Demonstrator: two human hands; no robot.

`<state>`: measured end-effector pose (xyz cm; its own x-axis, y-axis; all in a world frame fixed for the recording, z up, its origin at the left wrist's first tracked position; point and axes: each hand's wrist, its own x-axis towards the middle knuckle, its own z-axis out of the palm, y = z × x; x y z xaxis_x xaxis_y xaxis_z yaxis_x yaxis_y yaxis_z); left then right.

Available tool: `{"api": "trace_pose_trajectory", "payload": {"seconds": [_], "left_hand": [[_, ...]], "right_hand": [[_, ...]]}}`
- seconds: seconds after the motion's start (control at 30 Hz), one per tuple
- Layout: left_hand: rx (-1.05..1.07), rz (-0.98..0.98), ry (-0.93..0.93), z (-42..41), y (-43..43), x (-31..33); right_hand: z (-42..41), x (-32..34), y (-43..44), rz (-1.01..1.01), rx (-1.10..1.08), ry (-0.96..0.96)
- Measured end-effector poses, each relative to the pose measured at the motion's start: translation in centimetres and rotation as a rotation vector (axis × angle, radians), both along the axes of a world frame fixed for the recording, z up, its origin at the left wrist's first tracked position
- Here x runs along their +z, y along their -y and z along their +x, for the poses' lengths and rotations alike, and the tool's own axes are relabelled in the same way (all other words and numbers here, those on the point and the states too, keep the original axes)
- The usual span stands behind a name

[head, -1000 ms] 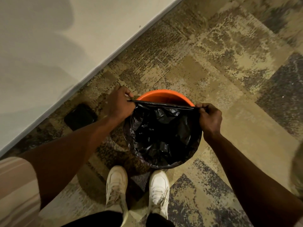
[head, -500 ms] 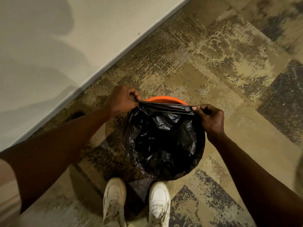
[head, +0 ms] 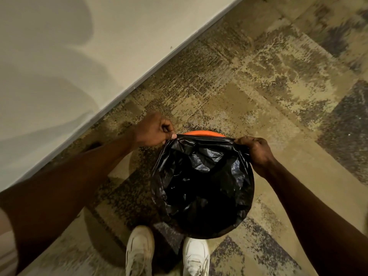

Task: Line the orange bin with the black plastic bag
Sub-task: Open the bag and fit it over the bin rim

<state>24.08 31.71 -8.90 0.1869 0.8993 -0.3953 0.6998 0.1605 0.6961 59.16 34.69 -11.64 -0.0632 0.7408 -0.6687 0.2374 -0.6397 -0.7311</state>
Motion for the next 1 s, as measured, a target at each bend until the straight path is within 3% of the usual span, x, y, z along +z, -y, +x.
{"api": "trace_pose_trajectory", "payload": {"seconds": [0.4, 0.7, 1.0], "left_hand": [[0.193, -0.292, 0.103, 1.2, 0.5, -1.4], [0.36, -0.344, 0.125, 2.3, 0.0, -1.4], [0.564, -0.574, 0.086, 3.4, -0.3, -1.2]], "right_hand": [[-0.5, -0.1, -0.4, -0.16, -0.009, -0.034], [-0.9, -0.9, -2.3, -0.348, 0.089, -0.045], [-1.5, -0.7, -2.3, -0.364, 0.083, 0.014]]}}
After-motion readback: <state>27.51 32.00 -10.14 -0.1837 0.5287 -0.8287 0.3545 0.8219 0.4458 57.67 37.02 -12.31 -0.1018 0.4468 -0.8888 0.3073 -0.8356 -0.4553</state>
